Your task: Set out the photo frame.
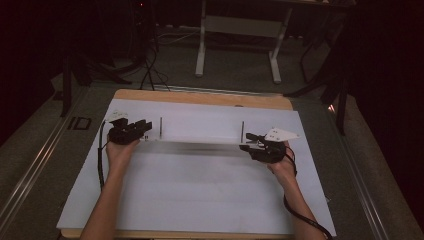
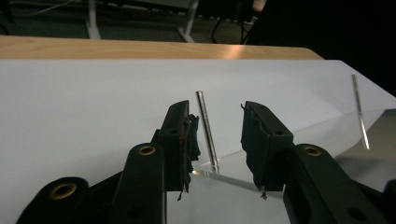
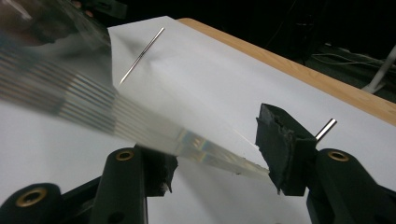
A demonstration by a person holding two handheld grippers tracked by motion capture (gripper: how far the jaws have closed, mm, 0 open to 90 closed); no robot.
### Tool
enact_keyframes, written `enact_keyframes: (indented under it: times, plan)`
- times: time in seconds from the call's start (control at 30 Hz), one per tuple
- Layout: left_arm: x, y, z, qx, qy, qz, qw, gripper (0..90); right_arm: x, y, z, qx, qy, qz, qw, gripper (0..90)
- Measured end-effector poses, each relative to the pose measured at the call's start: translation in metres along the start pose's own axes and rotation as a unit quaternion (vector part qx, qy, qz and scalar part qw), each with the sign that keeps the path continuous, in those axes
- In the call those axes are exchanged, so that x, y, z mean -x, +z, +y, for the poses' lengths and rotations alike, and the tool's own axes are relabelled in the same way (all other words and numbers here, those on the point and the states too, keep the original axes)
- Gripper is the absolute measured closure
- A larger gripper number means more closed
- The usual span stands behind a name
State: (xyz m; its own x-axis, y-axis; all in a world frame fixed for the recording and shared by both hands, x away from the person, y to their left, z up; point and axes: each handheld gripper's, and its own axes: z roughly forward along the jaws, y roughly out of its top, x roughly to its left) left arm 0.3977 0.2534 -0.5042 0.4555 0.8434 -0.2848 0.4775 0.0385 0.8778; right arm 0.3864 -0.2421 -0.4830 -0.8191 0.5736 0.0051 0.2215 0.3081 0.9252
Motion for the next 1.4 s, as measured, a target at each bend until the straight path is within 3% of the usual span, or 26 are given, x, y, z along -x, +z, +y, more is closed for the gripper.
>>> enact_keyframes:
  times: [0.27, 0.5, 0.77, 1.03, 1.23, 1.4]
  plan:
    - [0.006, -0.014, -0.011, -0.009, 0.035, -0.030, 0.9989, 58.3, 0.001, 0.001, 0.003, 0.006, 0.006, -0.013, 0.9999, 48.0]
    - [0.011, -0.023, -0.018, -0.001, 0.071, -0.031, 0.9970, 59.0, 0.001, 0.002, 0.005, 0.009, 0.011, -0.019, 0.9997, 47.5]
    - [0.013, -0.031, -0.017, 0.005, 0.085, -0.052, 0.9950, 59.2, 0.003, 0.003, 0.006, 0.013, 0.017, -0.024, 0.9995, 47.2]
    - [0.033, -0.022, -0.011, -0.009, 0.131, -0.057, 0.9898, 42.8, 0.003, 0.003, 0.007, 0.015, 0.018, -0.028, 0.9994, 46.9]
    - [0.041, -0.012, -0.005, 0.003, 0.131, -0.069, 0.9890, 36.1, 0.003, 0.003, 0.008, 0.015, 0.021, -0.030, 0.9992, 46.8]
    - [0.046, -0.007, -0.004, 0.015, 0.132, -0.068, 0.9888, 37.8, 0.003, 0.004, 0.008, 0.017, 0.021, -0.032, 0.9991, 46.8]
